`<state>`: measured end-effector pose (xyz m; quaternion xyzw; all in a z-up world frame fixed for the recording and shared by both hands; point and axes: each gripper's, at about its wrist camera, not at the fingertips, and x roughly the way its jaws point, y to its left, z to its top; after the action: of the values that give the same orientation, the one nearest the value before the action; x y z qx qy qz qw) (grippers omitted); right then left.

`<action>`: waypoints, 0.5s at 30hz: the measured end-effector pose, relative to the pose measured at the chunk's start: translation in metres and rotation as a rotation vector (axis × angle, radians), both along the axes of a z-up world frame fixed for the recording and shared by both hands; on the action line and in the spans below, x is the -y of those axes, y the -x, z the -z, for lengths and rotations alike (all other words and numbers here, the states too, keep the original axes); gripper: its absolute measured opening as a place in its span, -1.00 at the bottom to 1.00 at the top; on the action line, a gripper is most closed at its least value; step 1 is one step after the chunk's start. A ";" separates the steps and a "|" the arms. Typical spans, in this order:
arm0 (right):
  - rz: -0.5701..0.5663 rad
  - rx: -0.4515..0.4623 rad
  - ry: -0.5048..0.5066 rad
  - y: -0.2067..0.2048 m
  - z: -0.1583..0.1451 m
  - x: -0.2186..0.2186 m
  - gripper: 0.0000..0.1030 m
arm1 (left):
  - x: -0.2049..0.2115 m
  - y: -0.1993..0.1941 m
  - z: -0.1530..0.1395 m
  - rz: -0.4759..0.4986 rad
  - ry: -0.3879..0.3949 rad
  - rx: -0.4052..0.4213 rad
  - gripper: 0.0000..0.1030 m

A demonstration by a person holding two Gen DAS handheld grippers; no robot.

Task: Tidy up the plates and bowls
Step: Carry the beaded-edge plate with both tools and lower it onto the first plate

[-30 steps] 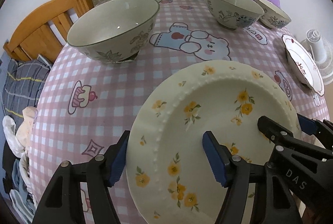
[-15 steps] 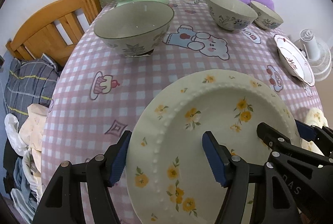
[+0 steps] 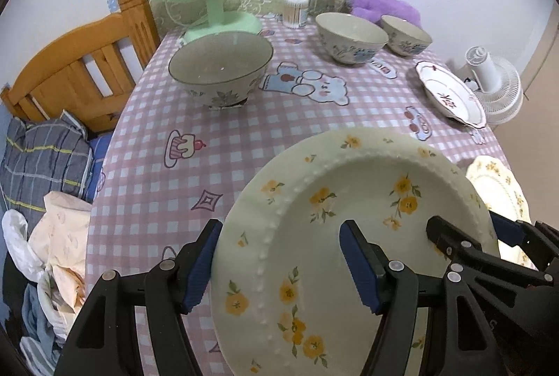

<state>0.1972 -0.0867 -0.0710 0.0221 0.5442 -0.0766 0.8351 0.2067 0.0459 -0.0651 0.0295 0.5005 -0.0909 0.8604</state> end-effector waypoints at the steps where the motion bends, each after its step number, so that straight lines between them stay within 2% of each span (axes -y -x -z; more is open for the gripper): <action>1: 0.005 0.003 -0.004 0.003 -0.002 0.002 0.23 | 0.002 0.002 -0.002 0.003 -0.002 0.007 0.34; 15: -0.030 0.033 -0.013 0.015 -0.016 0.050 0.23 | 0.052 0.022 -0.009 -0.030 -0.011 0.012 0.34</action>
<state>0.1821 -0.1369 -0.0553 0.0206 0.5311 -0.0601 0.8449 0.1848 -0.0064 -0.0560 0.0272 0.4964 -0.0754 0.8644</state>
